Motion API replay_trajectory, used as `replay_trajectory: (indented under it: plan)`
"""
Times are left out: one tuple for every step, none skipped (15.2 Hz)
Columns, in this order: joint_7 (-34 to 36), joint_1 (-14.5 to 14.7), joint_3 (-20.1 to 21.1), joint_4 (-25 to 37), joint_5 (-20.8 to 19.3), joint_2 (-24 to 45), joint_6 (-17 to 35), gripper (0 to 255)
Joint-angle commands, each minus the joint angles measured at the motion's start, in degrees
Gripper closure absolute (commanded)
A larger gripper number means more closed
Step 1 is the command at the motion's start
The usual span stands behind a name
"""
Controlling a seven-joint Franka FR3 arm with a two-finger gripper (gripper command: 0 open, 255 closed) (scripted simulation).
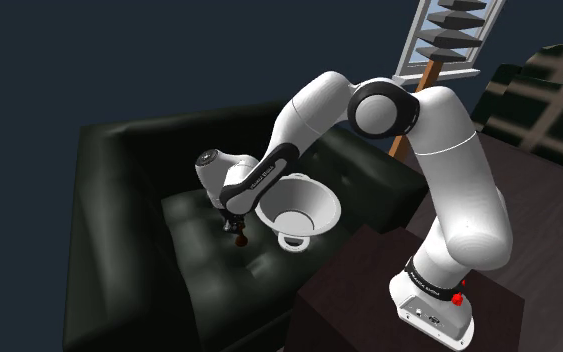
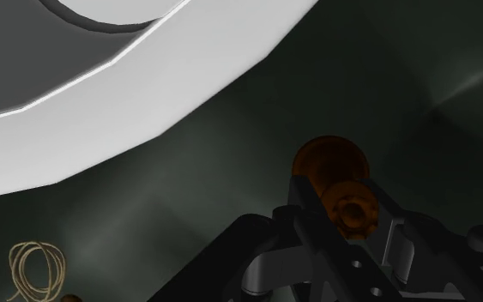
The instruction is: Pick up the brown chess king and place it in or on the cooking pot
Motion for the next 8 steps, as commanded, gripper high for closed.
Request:
replay_trajectory:
  plan:
    - [0.0, 0.0, 0.0, -0.1, 0.0, 0.0, 0.0, 255]
    - [-0.2, -0.1, 0.1, -0.3, 0.2, -0.6, -0.4, 255]
    - [-0.4, -0.2, 0.3, -0.5, 0.4, -1.2, -0.8, 255]
    - [-0.5, -0.3, 0.4, -0.6, 0.6, -1.8, -1.3, 255]
    - [-0.7, -0.5, 0.6, -0.8, 0.8, -2.4, -1.7, 255]
    - [-0.9, -0.6, 0.7, -0.9, 1.0, -3.0, -2.1, 255]
    - [-1.1, -0.6, 0.9, -1.0, 1.2, -3.6, -2.6, 255]
    - [-1.3, -0.7, 1.0, -1.1, 1.4, -4.2, -3.0, 255]
